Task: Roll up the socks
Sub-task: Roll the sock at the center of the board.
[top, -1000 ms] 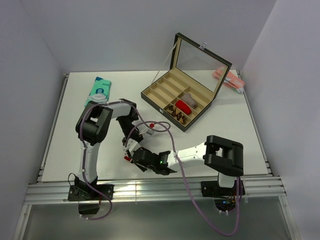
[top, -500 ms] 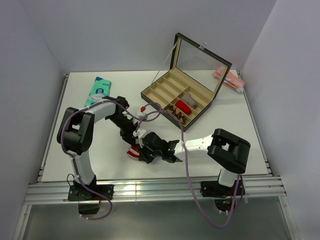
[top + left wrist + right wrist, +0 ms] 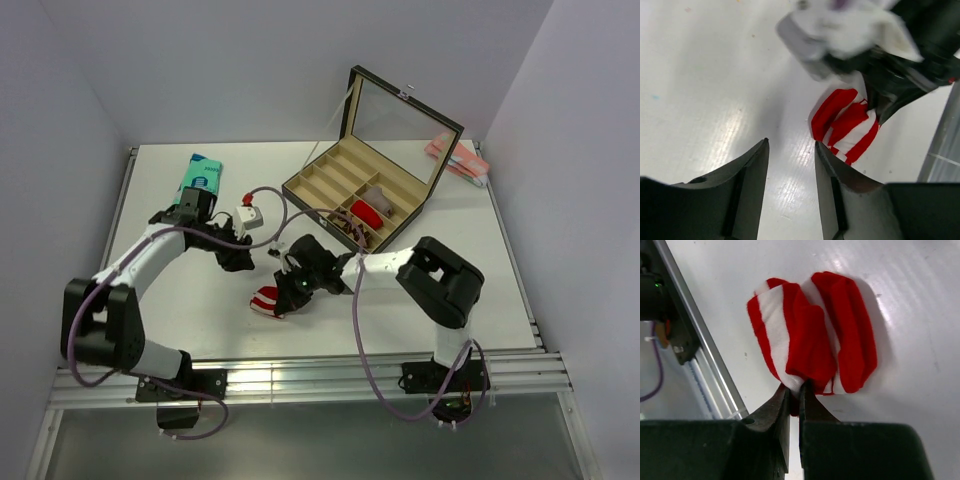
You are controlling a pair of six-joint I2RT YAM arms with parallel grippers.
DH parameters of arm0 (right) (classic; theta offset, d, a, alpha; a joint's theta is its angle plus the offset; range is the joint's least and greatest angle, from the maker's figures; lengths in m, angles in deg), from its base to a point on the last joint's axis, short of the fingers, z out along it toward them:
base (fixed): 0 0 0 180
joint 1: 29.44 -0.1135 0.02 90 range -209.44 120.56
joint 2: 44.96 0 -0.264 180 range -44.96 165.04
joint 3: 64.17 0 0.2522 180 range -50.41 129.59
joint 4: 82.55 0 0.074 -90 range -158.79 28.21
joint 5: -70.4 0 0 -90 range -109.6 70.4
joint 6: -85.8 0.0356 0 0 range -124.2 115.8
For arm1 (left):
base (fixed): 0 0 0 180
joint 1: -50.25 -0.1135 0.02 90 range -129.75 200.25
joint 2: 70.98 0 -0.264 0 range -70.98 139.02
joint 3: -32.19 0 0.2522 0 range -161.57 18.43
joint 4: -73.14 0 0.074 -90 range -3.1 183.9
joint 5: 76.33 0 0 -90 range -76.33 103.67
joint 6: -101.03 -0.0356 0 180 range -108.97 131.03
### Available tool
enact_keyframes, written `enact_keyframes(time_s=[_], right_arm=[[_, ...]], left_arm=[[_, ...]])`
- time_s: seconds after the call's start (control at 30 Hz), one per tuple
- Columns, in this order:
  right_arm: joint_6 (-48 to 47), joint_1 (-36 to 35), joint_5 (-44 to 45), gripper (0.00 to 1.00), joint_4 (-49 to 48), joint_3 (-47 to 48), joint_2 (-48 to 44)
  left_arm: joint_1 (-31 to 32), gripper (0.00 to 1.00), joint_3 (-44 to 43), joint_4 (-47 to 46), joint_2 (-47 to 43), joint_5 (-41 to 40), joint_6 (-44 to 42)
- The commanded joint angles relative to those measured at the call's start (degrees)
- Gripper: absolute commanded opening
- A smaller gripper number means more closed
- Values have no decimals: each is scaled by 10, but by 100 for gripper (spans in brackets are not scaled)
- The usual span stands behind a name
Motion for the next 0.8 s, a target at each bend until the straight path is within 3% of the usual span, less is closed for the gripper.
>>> enact_keyframes(time_s=[0.0, 0.13, 0.27, 0.4, 0.77], right_arm=[[4, 34, -57, 0, 114, 24, 47], [15, 81, -122, 0, 159, 60, 74], [22, 116, -167, 1, 202, 92, 104], [14, 134, -190, 2, 247, 132, 130], [-1, 162, -213, 3, 329, 184, 172]], left_arm=[[2, 47, 34, -83, -61, -28, -3], [14, 49, 64, -103, -97, -57, -34], [48, 53, 131, -182, -152, -103, -80], [130, 54, 229, -269, -215, -171, -118], [216, 63, 317, -370, -245, -214, -182]])
